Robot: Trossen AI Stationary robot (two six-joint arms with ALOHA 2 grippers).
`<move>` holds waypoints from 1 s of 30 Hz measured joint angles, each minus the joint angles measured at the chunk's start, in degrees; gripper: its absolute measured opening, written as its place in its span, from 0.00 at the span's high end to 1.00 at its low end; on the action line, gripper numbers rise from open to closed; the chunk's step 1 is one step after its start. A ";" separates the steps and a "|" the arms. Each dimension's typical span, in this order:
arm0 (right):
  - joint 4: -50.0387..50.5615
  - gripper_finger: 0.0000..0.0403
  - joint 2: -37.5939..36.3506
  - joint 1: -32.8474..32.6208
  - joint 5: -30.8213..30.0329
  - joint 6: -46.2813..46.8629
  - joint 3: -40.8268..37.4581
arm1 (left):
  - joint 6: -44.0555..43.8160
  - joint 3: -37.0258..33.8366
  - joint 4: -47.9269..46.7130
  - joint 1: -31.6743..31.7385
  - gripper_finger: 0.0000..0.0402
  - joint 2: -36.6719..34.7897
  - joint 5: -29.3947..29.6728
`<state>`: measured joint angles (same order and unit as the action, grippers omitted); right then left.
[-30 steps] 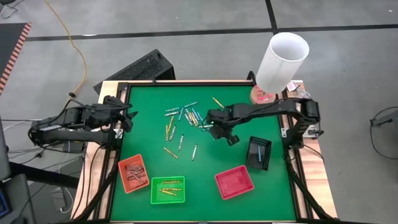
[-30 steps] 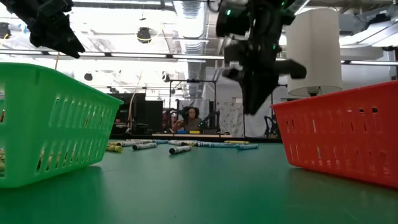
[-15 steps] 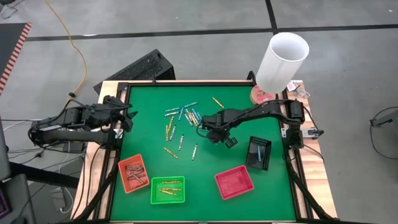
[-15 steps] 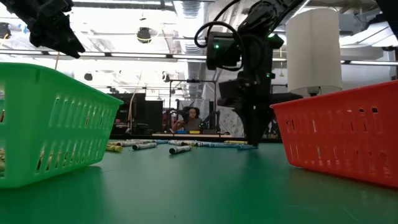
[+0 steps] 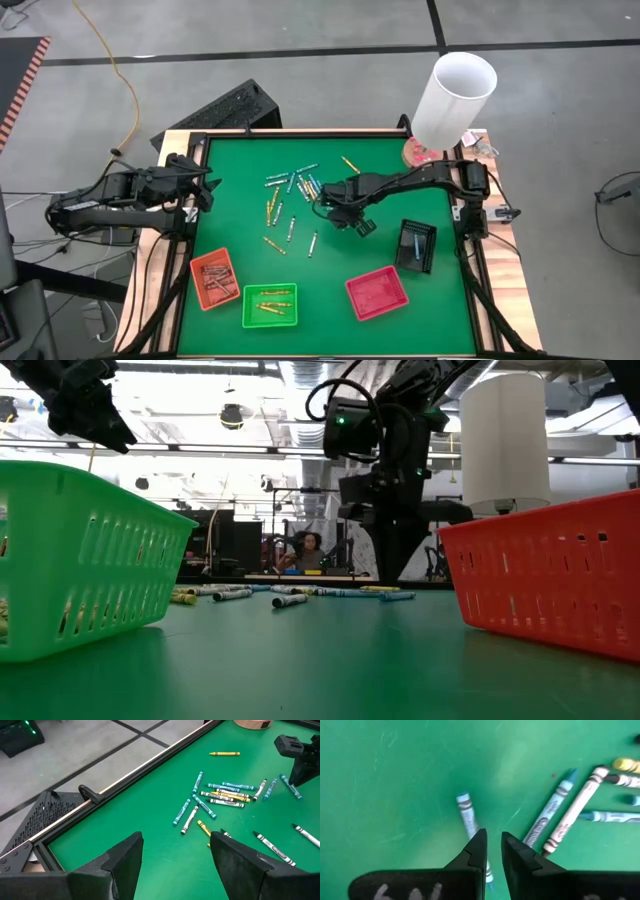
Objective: Sort crayons
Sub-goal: Put the blue crayon into the black bin
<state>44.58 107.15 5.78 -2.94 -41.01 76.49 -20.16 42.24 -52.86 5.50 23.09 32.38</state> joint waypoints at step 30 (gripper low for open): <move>1.57 0.83 0.00 0.00 4.37 -1.66 0.06 | -0.13 0.00 0.04 0.00 0.44 0.01 0.20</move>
<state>46.15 107.15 5.79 1.43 -42.68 76.55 -20.29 42.24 -52.82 5.50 23.11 32.58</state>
